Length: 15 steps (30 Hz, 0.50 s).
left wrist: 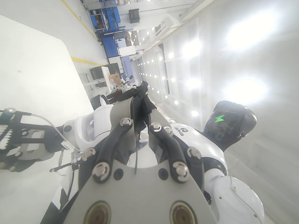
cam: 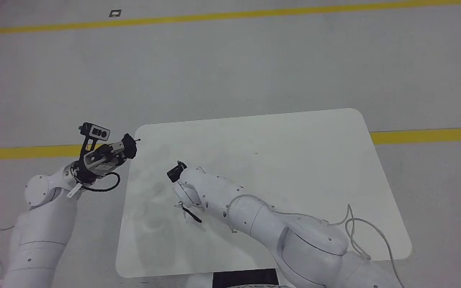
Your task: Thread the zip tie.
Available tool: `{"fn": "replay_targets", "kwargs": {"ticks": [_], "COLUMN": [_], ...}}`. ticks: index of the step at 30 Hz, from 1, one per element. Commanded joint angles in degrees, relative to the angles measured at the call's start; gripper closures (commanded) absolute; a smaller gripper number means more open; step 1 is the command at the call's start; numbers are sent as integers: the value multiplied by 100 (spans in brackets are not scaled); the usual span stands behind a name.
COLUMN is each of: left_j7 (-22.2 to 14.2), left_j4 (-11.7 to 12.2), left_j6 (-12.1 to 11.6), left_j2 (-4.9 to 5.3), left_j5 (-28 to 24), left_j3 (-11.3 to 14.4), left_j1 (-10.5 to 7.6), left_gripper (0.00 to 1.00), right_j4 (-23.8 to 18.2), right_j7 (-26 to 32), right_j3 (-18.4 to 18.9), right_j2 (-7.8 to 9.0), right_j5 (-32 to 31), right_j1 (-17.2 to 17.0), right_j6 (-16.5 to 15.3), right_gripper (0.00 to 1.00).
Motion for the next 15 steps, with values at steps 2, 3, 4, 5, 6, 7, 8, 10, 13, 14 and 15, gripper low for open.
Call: {"fn": "replay_targets", "kwargs": {"ticks": [2, 3, 4, 5, 6, 7, 8, 10, 13, 14, 15], "left_j7": [0, 0, 0, 0, 0, 0, 0, 0, 0, 0, 0], "left_j4": [0, 0, 0, 0, 0, 0, 0, 0, 0, 0, 0], "left_j6": [0, 0, 0, 0, 0, 0, 0, 0, 0, 0, 0], "left_j2": [0, 0, 0, 0, 0, 0, 0, 0, 0, 0, 0], "left_j5": [0, 0, 0, 0, 0, 0, 0, 0, 0, 0, 0], "left_j3": [0, 0, 0, 0, 0, 0, 0, 0, 0, 0, 0], "left_j1": [0, 0, 0, 0, 0, 0, 0, 0, 0, 0, 0], "left_gripper": [100, 100, 100, 100, 100, 100, 100, 100, 100, 100, 100], "right_j4": [-36, -43, -42, -37, -28, -15, 4, 32, 78, 86, 99], "right_j7": [17, 21, 28, 37, 35, 36, 45, 34, 35, 35, 32], "right_j3": [-67, -86, -114, -135, -149, -161, -174, -179, -205, -214, -225], "right_j2": [0, -1, -1, -1, -2, -2, -3, -3, -8, -10, -12], "right_j5": [-36, -37, -43, -48, -41, -31, -13, 39, 87, 97, 112], "right_j1": [-9, -14, -15, -14, -17, -17, -15, -10, 11, 18, 28], "right_j6": [0, 0, 0, 0, 0, 0, 0, 0, 0, 0, 0], "right_gripper": [75, 75, 75, 75, 75, 75, 75, 75, 77, 77, 78]}}
